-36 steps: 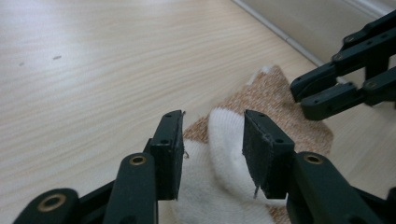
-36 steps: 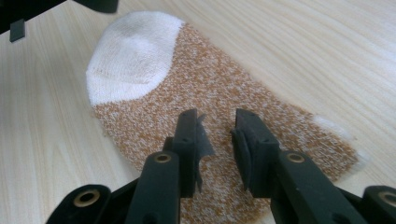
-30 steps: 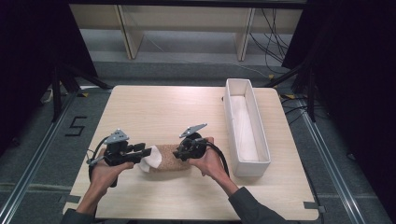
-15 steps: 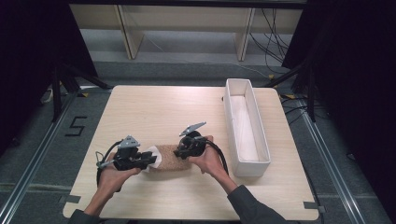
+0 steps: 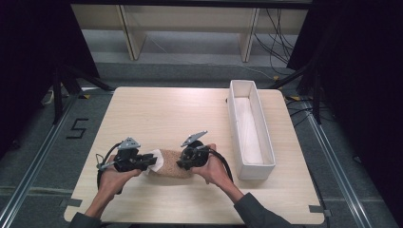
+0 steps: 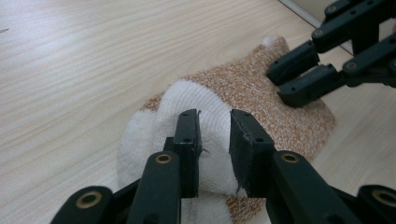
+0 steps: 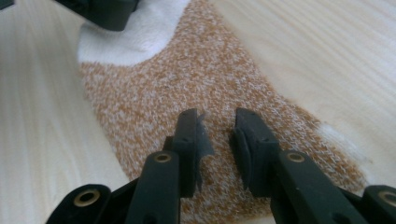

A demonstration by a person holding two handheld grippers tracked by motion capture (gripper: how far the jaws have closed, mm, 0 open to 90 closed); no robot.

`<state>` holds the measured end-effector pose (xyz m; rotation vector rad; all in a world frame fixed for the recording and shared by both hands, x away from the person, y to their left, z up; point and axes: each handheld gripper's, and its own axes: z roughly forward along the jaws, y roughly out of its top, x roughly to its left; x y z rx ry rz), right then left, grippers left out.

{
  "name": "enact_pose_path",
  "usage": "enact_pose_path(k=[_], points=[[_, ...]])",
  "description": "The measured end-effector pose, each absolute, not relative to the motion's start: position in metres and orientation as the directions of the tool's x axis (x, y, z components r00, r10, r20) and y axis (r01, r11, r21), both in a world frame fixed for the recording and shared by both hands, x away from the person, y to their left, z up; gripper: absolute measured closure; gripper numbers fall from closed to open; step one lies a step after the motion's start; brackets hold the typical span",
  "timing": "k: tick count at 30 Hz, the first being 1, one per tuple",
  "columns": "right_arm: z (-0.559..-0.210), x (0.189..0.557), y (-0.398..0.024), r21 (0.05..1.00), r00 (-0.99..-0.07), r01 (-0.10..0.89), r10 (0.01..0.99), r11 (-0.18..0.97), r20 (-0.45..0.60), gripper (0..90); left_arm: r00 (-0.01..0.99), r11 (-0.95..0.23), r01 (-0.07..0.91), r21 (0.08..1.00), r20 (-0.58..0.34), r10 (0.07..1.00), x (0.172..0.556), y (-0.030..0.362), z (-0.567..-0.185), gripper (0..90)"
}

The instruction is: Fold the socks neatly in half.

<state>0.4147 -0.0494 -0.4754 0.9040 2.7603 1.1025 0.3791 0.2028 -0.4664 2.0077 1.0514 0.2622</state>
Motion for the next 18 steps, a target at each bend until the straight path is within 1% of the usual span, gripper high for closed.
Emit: enact_pose_path(k=[4,11,18], points=[[-0.475,0.401,-0.052,0.628,-0.846,0.49,0.504,0.605,0.175,70.9,0.624,-0.302,0.585,0.753,-0.179,0.761,0.381,0.201,-0.469,73.7],[-0.474,0.382,-0.051,0.635,-0.867,0.453,0.474,0.626,0.151,70.8,0.636,-0.315,0.582,0.75,-0.178,0.751,0.383,0.199,-0.474,74.5],[-0.476,0.374,-0.053,0.64,-0.871,0.448,0.466,0.624,0.155,70.9,0.643,-0.318,0.585,0.746,-0.187,0.743,0.382,0.198,-0.475,75.5]])
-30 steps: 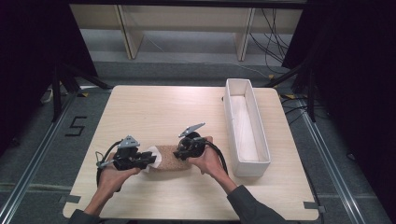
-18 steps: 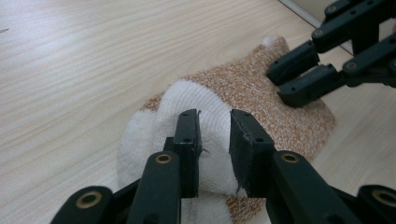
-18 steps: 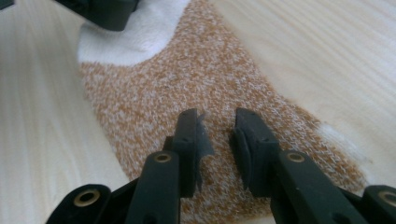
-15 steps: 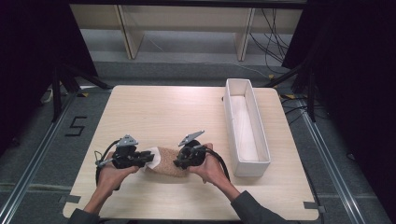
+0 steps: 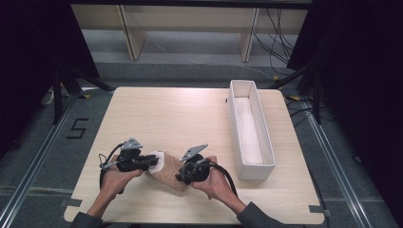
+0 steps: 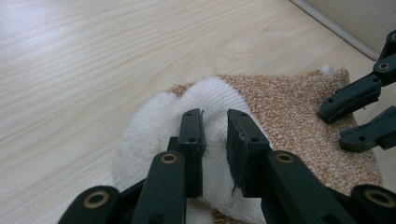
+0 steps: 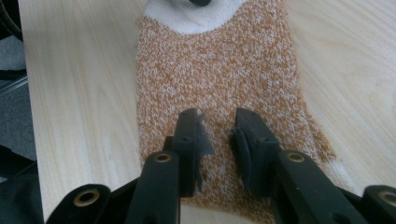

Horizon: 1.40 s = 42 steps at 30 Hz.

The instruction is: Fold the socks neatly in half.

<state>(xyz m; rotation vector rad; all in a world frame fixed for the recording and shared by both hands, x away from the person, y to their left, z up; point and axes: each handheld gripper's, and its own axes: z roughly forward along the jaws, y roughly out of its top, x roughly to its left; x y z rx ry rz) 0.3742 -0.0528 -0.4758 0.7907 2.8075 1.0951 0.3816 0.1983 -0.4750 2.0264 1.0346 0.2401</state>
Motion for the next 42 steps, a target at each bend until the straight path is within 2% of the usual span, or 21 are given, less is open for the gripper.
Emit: enact_pose_path(k=[12,21,27,42], points=[[-0.476,0.357,-0.058,0.635,-0.888,0.426,0.433,0.644,0.156,71.2,0.682,-0.388,0.559,0.733,-0.14,0.717,0.359,0.195,-0.477,83.4],[-0.474,0.349,-0.072,0.619,-0.898,0.416,0.41,0.666,0.161,72.2,0.711,-0.427,0.547,0.72,-0.13,0.691,0.341,0.185,-0.474,83.4],[-0.472,0.35,-0.078,0.61,-0.901,0.41,0.406,0.678,0.154,73.1,0.717,-0.418,0.552,0.722,-0.155,0.68,0.338,0.182,-0.475,83.0],[-0.471,0.359,-0.088,0.593,-0.899,0.415,0.41,0.69,0.153,73.7,0.721,-0.417,0.537,0.733,-0.143,0.678,0.329,0.175,-0.475,83.1]])
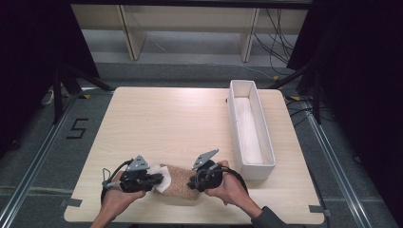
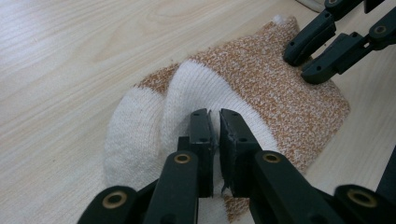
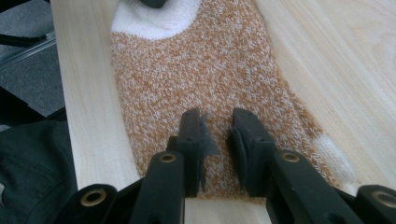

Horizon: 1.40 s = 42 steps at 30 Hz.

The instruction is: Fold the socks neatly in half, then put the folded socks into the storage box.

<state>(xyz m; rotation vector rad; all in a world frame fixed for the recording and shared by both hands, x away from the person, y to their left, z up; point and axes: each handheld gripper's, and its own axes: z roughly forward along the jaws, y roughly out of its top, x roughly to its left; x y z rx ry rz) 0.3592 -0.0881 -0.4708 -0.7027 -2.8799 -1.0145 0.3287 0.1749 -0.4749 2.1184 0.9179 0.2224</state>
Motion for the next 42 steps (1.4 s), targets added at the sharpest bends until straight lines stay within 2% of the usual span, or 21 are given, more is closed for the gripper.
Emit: enact_pose_path(k=[10,14,17,22,27,30,33,42], points=[[-0.471,0.374,-0.092,0.602,-0.894,0.422,0.42,0.678,0.153,73.3,0.731,-0.421,0.535,0.733,-0.151,0.666,0.327,0.17,-0.475,81.7],[-0.464,0.371,-0.097,0.621,-0.867,0.47,0.459,0.627,0.193,58.2,0.726,-0.383,0.533,0.754,-0.174,0.665,0.327,0.174,-0.474,79.6],[-0.458,0.367,-0.107,0.653,-0.837,0.504,0.506,0.565,0.208,48.0,0.714,-0.33,0.538,0.776,-0.211,0.667,0.326,0.175,-0.472,71.5],[-0.458,0.359,-0.126,0.625,-0.761,0.603,0.593,0.496,0.264,39.0,0.715,-0.32,0.517,0.794,-0.195,0.672,0.324,0.177,-0.467,65.0],[-0.47,0.359,-0.139,0.592,-0.692,0.678,0.65,0.436,0.315,31.9,0.701,-0.297,0.515,0.804,-0.196,0.685,0.324,0.183,-0.463,63.6],[-0.476,0.359,-0.143,0.579,-0.67,0.706,0.649,0.408,0.36,31.0,0.692,-0.287,0.516,0.807,-0.195,0.695,0.324,0.187,-0.464,63.3],[-0.479,0.357,-0.141,0.561,-0.658,0.723,0.648,0.403,0.382,26.5,0.695,-0.292,0.52,0.803,-0.199,0.691,0.324,0.189,-0.464,63.1],[-0.489,0.358,-0.139,0.534,-0.636,0.756,0.618,0.379,0.462,26.5,0.692,-0.292,0.517,0.805,-0.193,0.696,0.326,0.188,-0.463,64.8]])
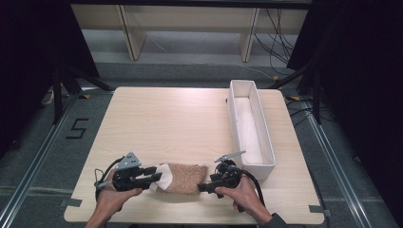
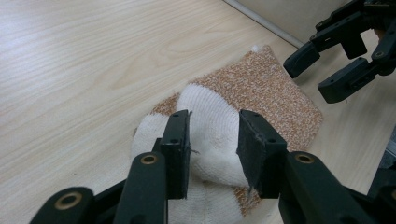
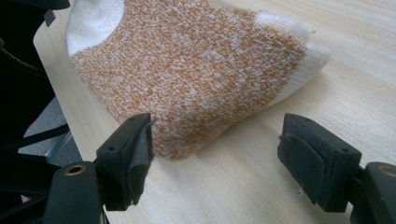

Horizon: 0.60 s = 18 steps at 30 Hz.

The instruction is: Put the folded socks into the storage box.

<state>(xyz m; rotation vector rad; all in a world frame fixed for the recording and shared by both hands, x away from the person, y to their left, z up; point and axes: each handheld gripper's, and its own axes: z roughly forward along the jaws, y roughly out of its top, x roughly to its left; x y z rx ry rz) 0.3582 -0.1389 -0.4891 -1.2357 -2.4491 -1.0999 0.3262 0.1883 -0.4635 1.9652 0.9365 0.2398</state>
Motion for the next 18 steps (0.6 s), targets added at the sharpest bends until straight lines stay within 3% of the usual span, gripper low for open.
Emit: enact_pose_path(k=[7,12,18], points=[[-0.494,0.36,-0.137,0.52,-0.617,0.774,0.611,0.36,0.496,27.0,0.711,-0.367,0.517,0.773,-0.15,0.687,0.333,0.185,-0.472,70.1],[-0.499,0.36,-0.133,0.489,-0.593,0.799,0.596,0.351,0.541,27.7,0.685,-0.291,0.576,0.764,-0.257,0.682,0.336,0.191,-0.481,72.1],[-0.502,0.362,-0.126,0.482,-0.58,0.809,0.585,0.336,0.567,26.8,0.695,-0.315,0.564,0.763,-0.233,0.681,0.333,0.19,-0.483,72.9]])
